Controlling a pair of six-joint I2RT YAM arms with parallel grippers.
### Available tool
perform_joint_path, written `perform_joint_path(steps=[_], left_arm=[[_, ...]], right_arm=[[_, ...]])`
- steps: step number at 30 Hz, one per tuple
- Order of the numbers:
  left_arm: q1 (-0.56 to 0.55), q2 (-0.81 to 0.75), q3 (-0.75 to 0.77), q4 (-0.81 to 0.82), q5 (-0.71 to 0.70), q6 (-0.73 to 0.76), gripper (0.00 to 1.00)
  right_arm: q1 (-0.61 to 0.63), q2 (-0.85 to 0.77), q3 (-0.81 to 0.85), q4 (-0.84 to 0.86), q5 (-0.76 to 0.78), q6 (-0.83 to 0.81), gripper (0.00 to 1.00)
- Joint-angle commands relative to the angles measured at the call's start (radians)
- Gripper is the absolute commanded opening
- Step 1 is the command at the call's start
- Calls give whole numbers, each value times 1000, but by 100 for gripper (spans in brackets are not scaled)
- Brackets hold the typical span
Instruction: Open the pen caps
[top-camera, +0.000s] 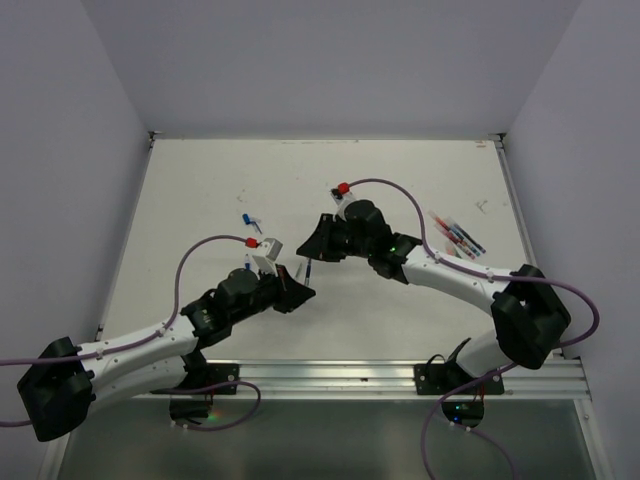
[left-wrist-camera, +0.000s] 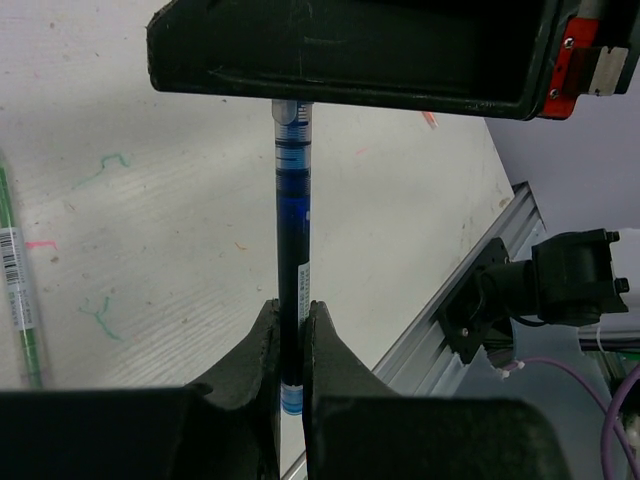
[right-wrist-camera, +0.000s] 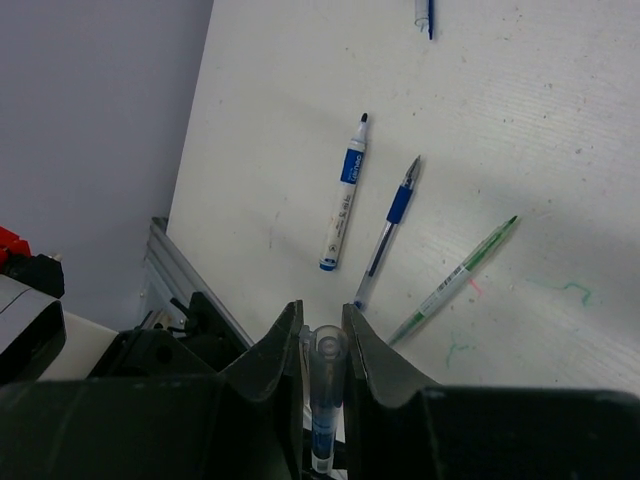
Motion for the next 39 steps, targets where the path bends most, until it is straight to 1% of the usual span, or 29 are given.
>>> perform_joint_path(steps=[1,3,4,7,9,10,14,16,17,18,21,22,24,25,26,27,28,29,31,35,39], left_arm=[[-1,-11,19,46,11,-3,0],[0,-12,14,65,35,12,0],[-1,-12,8,75,47,18,0],[-1,-25,-3,83,64,29,0],[-1,-40,-12,86,83,37,0],[-1,-44,-12,76,86,41,0],[-1,-68,-24,65,90,52,0],[-1,-87,-29,51,90,54,0],[-1,-97,-30,45,87,55,0],[-3,-106,-35,36,84,55,0],[-1,-147,-44,-6,57,55,0],[-1,-170,-46,-33,28,51,0],[-1,-187,-38,-82,-23,35,0],[-1,-201,-27,-181,-126,-6,0],[-1,-206,-12,-237,-180,-32,0],[-1,-209,21,-307,-233,-53,0],[-1,-209,39,-402,-320,-82,0],[-1,-207,58,-441,-356,-92,0],[-1,-212,98,-504,-414,-87,0],[-1,-247,132,-529,-451,-61,0],[-1,-282,167,-567,-523,-67,0]], right_arm=[[1,-7,23,8,20,-9,0],[1,-1,29,-7,57,-21,0],[1,-1,25,3,107,-27,0],[-3,-4,-44,164,169,-40,0],[-23,42,0,149,158,-49,0],[-23,60,66,128,173,-59,0],[-39,154,176,112,246,-73,0],[-81,192,224,137,224,-60,0],[-98,211,248,132,166,-41,0],[-112,244,270,135,151,-37,0],[-146,295,345,99,138,-47,0],[-160,323,414,67,132,-49,0],[-170,388,512,-50,77,-56,0],[-174,481,639,-105,59,-64,0],[-174,525,701,-207,46,-85,0],[-172,575,811,-251,28,-95,0],[-166,652,856,-288,11,-104,0],[-164,689,887,-325,3,-112,0],[-157,757,918,-317,-18,-118,0],[-141,827,908,-248,-17,-124,0],[-120,860,901,-241,9,-147,0]])
